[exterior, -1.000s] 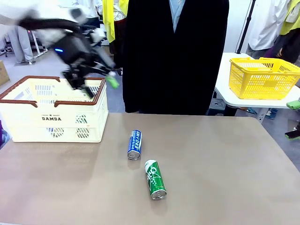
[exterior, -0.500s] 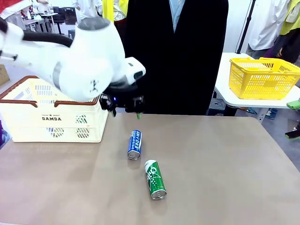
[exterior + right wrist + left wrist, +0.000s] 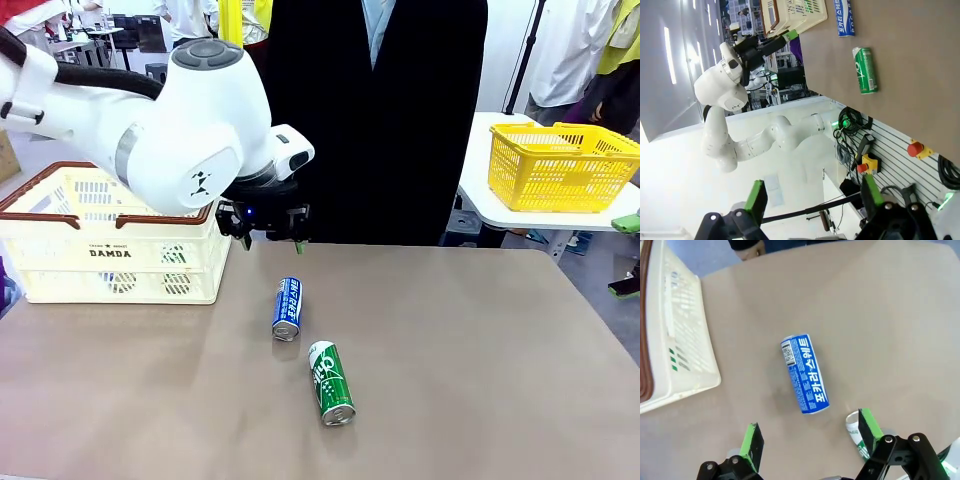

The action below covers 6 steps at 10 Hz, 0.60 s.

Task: Place the drinks into the Shopping basket.
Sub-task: Pick up one drink and place it into the Shopping basket.

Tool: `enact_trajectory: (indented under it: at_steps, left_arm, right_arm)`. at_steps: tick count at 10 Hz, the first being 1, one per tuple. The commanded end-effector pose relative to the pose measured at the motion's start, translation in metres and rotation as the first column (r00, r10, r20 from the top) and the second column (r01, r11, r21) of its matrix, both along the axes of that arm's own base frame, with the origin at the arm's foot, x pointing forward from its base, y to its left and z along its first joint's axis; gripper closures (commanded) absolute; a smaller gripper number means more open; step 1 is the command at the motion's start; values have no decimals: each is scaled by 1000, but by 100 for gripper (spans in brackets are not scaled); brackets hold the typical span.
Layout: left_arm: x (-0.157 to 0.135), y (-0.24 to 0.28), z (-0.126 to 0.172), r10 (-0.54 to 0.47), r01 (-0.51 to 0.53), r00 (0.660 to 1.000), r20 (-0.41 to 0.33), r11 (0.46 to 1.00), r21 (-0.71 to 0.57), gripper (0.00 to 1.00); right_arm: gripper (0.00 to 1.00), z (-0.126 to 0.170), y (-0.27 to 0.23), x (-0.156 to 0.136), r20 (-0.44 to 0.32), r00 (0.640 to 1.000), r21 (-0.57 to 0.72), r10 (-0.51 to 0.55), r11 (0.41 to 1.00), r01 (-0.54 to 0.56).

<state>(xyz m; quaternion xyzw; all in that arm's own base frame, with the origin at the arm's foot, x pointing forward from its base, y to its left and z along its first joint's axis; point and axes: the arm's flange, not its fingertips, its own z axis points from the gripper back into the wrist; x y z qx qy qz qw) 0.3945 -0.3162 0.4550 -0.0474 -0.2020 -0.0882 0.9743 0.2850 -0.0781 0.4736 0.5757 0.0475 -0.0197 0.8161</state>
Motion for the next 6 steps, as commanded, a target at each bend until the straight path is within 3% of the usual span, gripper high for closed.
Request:
enact_trajectory:
  at_steps: [1, 6]
  left_arm:
    - [27, -9, -27, 21, -20, 997, -68, 1000, 8, 0]
    - [86, -34, -97, 40, -15, 963, -267, 995, 95, 0]
  right_arm:
    - [0, 5, 1, 0, -12, 1000, 15, -7, 1000, 7]
    - [0, 5, 1, 0, -12, 1000, 15, -7, 1000, 7]
